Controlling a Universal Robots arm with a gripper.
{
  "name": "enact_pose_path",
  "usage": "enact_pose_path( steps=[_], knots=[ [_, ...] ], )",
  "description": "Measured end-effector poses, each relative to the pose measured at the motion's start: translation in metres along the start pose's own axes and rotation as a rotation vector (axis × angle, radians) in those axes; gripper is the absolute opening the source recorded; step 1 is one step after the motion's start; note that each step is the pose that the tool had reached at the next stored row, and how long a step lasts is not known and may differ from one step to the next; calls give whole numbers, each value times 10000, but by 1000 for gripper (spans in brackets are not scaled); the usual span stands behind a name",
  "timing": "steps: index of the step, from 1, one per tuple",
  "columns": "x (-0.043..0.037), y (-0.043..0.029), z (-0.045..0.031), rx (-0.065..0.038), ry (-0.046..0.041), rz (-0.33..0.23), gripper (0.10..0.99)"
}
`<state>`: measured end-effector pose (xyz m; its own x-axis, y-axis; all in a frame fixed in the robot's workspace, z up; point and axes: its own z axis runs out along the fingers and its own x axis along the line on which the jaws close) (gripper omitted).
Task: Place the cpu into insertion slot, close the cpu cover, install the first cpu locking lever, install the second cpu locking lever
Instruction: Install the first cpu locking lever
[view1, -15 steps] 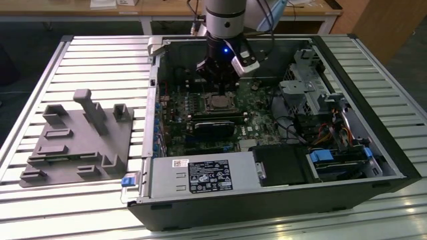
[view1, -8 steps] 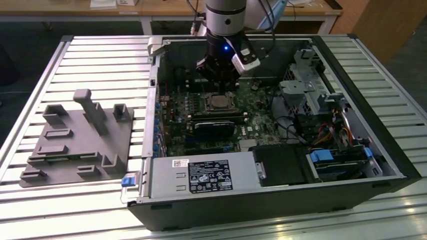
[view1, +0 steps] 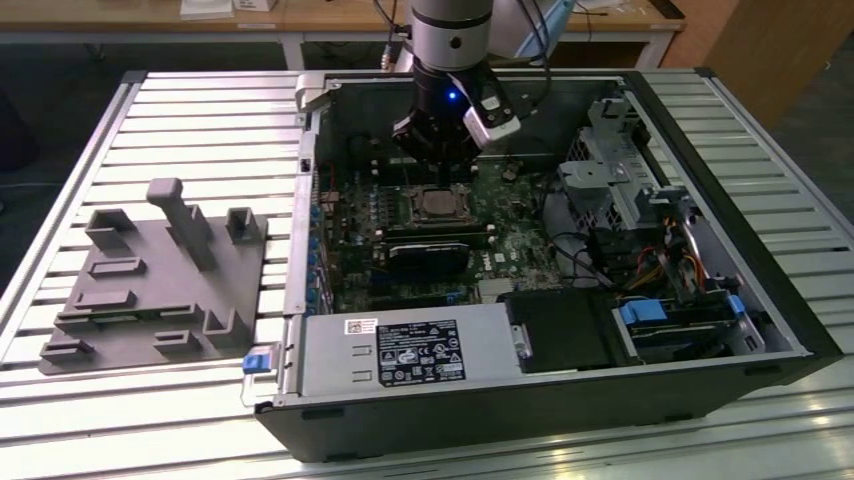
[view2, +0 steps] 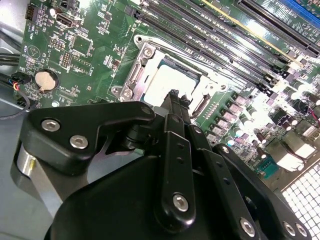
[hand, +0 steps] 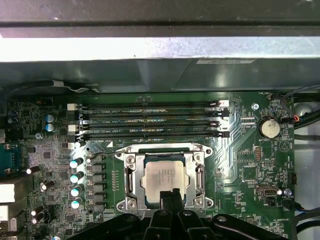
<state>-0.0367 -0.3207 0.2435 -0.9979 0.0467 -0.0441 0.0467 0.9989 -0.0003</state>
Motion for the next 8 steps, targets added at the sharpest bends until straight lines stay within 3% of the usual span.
enact_pose_path(
  steps=[5, 8],
  knots=[
    [8, 0, -1, 1, 1, 0, 106],
    [57, -3, -3, 0, 0, -1, 106]
  ],
)
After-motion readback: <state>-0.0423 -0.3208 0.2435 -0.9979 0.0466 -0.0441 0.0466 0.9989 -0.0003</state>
